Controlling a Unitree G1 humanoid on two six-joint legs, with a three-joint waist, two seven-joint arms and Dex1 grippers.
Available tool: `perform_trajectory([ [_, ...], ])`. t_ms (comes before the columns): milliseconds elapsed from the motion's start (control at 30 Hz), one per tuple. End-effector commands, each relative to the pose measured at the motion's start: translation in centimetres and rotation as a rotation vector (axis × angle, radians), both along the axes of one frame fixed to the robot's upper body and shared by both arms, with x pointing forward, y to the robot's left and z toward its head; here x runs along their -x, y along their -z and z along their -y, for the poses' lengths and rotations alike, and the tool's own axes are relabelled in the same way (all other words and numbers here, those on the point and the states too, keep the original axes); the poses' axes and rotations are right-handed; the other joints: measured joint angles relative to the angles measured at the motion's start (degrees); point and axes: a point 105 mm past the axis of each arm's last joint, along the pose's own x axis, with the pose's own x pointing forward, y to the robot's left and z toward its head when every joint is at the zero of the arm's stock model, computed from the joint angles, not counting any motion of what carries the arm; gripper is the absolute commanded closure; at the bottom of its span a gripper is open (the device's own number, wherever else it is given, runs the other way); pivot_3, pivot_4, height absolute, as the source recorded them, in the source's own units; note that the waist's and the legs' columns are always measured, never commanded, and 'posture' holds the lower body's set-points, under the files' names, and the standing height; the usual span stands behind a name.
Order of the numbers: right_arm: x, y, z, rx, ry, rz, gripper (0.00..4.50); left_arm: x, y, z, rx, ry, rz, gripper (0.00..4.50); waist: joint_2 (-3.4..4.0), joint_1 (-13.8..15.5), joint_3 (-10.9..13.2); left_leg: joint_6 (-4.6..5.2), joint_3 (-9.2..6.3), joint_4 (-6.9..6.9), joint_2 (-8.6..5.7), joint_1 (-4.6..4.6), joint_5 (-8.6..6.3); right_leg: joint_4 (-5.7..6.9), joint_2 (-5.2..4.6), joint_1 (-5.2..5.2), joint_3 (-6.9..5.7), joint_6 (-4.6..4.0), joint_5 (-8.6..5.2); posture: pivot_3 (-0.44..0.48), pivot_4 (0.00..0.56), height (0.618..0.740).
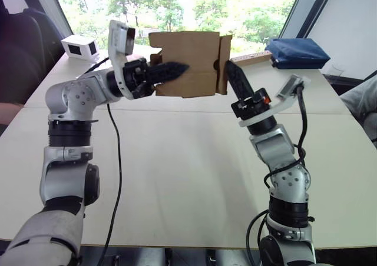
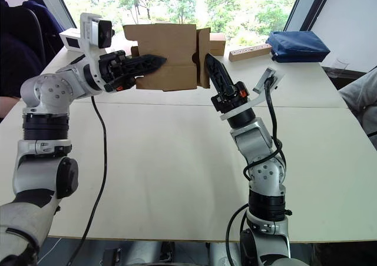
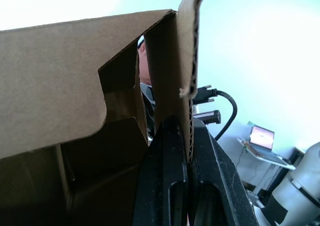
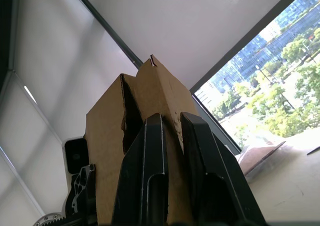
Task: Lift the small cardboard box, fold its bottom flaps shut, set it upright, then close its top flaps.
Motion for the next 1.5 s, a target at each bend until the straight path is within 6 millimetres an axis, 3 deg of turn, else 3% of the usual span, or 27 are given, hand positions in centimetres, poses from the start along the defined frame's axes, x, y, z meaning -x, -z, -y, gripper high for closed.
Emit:
perform_trajectory([
  [33, 1.0, -1.5, -1.3, -0.013, -0.048, 0.063, 3.99, 0.6, -1.4, 0.0, 0.036, 0.014, 0.059, 4.5, 0.0, 0.0, 0.0, 0.0, 0.0, 0.0, 0.0, 0.0, 0.0, 0.0, 0.0, 0.0, 0.0, 0.0, 0.0, 0.0, 0.15, 0.74],
  [333, 1.5, -2.2, -2.7, -0.029, -0.067, 0.083, 3.99, 0.6, -0.7, 0.9, 0.039, 0.025, 0.038, 4.5, 0.0, 0.0, 0.0, 0.0, 0.0, 0.0, 0.0, 0.0, 0.0, 0.0, 0.0, 0.0, 0.0, 0.0, 0.0, 0.0, 0.15, 0.74],
  [567, 3.4, -1.5, -3.9, -0.041, -0.237, 0.063, 3.99, 0.4, -0.8, 1.0, 0.055, 0.024, 0.02, 4.5, 0.0, 0.0, 0.0, -0.01, -0.01, -0.01, 0.0, 0.0, 0.0, 0.0, 0.0, 0.0, 0.0, 0.0, 0.0, 0.0, 0.15, 0.74],
  [733, 3.6, -1.1, -3.0, -0.032, -0.23, 0.051, 3.99, 0.8, -1.0, 0.7, 0.057, 0.048, 0.014, 4.5, 0.0, -0.01, 0.0, 0.0, 0.0, -0.01, 0.0, 0.0, 0.0, 0.0, -0.01, 0.0, 0.0, 0.0, 0.0, 0.0, 0.15, 0.74],
  [800, 3.6, -1.1, -2.0, -0.017, -0.203, 0.05, 4.5, 1.3, -1.2, 0.3, 0.066, 0.081, 0.001, 4.5, 0.01, -0.02, 0.0, -0.01, -0.01, -0.01, 0.0, 0.0, 0.0, 0.0, -0.01, 0.0, 0.0, 0.0, 0.0, 0.0, 0.15, 0.74],
  [1233, 3.9, -1.3, 2.2, 0.053, -0.089, 0.045, 4.5, 2.5, -1.6, 0.1, 0.049, 0.172, -0.011, 4.5, 0.0, 0.06, 0.0, 0.0, -0.01, -0.01, -0.01, 0.0, 0.0, -0.01, -0.02, 0.0, 0.0, 0.0, 0.0, 0.0, 0.15, 0.74],
  [1500, 4.9, -1.6, 0.7, 0.177, -0.162, 0.085, 4.5, 2.3, -0.8, 0.9, 0.023, 0.19, -0.019, 4.5, 0.0, 0.03, 0.0, 0.0, -0.01, -0.01, -0.01, 0.0, 0.0, -0.01, -0.01, 0.0, 0.0, 0.0, 0.0, 0.0, 0.15, 0.74],
])
